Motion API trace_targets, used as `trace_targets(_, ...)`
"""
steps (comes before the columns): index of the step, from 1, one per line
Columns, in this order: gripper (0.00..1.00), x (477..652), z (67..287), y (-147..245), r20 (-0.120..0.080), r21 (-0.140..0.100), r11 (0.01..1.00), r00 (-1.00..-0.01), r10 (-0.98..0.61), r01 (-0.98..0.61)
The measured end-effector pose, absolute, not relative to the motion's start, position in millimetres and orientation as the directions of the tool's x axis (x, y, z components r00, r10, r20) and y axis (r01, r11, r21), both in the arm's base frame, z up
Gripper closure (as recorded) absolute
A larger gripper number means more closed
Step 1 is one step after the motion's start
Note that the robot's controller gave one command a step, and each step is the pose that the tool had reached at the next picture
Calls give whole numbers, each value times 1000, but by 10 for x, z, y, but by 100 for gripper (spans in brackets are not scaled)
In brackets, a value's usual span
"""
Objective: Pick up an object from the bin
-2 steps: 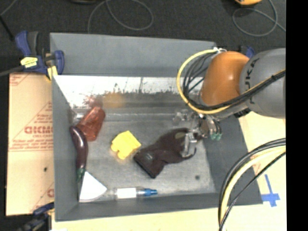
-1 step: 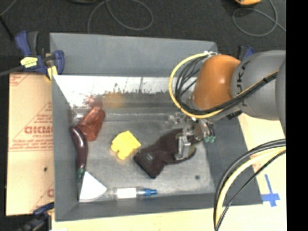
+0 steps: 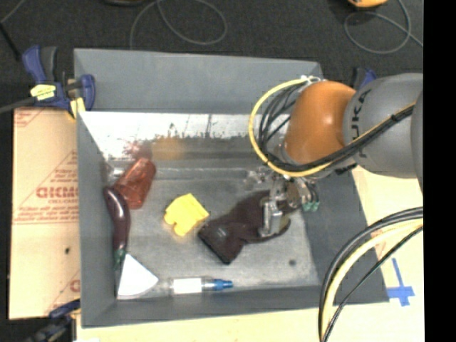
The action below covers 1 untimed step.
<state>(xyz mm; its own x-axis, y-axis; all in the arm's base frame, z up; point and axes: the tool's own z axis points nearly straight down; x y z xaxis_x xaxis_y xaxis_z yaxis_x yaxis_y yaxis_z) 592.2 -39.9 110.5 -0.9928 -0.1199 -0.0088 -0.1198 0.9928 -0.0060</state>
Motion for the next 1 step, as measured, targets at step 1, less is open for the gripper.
trace_targets(1,0,5893,734,-236,-5,-6,964,-964,-264,-264)
